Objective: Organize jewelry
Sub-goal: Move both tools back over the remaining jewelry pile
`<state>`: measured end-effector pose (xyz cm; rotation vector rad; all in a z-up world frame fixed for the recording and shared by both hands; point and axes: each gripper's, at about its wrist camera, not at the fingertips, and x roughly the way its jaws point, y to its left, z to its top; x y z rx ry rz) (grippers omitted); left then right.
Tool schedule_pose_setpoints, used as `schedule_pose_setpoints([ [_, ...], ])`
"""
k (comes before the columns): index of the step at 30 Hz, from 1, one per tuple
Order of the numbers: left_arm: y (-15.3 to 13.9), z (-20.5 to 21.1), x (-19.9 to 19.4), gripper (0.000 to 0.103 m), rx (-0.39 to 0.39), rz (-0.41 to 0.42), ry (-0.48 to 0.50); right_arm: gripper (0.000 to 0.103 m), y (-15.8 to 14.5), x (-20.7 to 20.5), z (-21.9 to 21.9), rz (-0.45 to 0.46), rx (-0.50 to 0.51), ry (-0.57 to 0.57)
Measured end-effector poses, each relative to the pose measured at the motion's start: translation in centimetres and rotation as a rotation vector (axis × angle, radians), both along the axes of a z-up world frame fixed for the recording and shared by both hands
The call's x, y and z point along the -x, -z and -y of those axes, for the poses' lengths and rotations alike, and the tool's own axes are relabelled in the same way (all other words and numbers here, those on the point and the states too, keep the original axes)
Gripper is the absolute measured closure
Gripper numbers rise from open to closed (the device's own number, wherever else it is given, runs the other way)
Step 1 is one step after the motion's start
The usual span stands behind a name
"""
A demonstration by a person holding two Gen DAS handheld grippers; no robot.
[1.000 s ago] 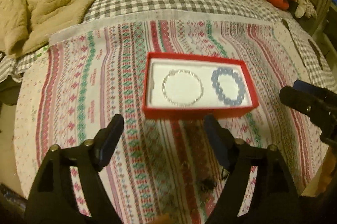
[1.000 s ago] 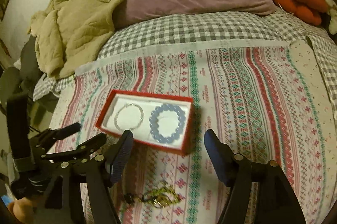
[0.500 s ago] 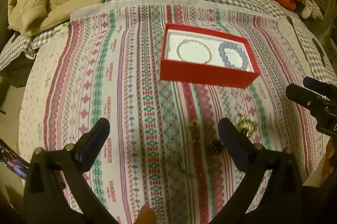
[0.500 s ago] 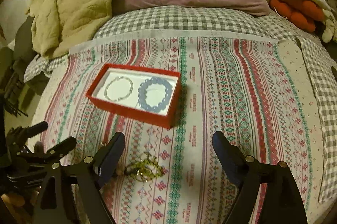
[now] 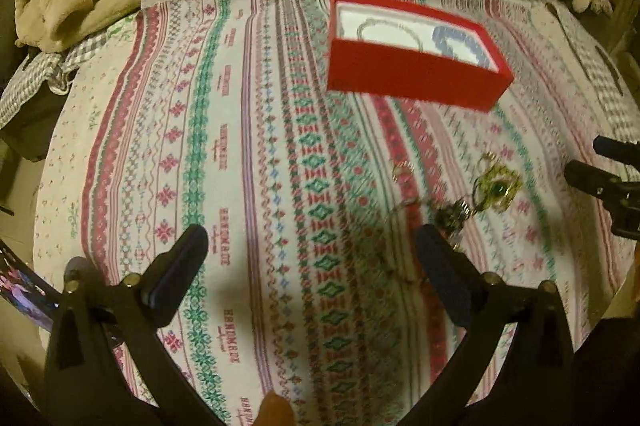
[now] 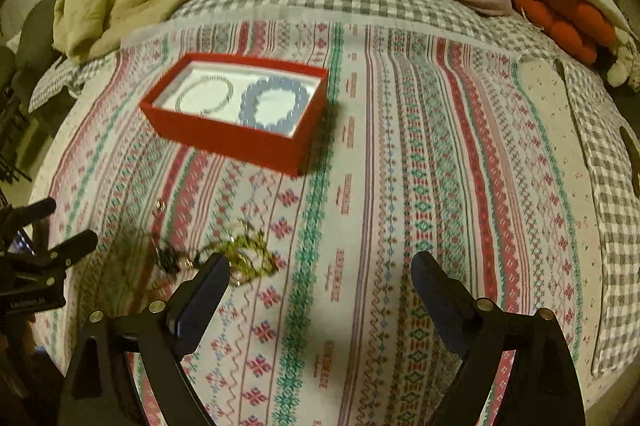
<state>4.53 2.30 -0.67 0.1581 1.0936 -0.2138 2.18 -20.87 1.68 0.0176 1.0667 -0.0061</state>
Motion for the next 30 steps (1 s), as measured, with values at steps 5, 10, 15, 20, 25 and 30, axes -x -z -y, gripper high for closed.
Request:
schedule_pose_setpoints([
  [5, 1.7, 0.4, 0.4, 0.000, -0.010, -0.033, 0.025, 0.010, 1.7, 0.3, -0.1, -0.054, 0.008, -0.006],
  [10, 3.7, 1.1, 0.4, 0.000, -0.010, -0.076, 0.038, 0.010, 3.6, 0.4, -0.3, -0.110, 0.026, -0.023],
  [15, 4.7, 1.7, 0.0, 0.000, -0.041, -0.080, 0.028, 0.010, 5.8, -0.1, -0.6, -0.168, 0.069, -0.038],
  [20, 4.9, 2.3, -0.6, 0.000, -0.049, -0.089, 0.010, 0.000, 7.6, -0.6, 0.1, -0.194, 0.046, -0.021],
  [25, 4.5, 2.6, -0.5, 0.019, -0.035, -0.079, 0.032, 0.000, 8.1, -0.3, 0.5, -0.178, 0.041, -0.018],
  [30, 3.6, 3.2, -0.1, 0.058, -0.023, -0.050, 0.067, 0.000, 7.9, -0.8, 0.3, -0.218, 0.033, -0.003],
])
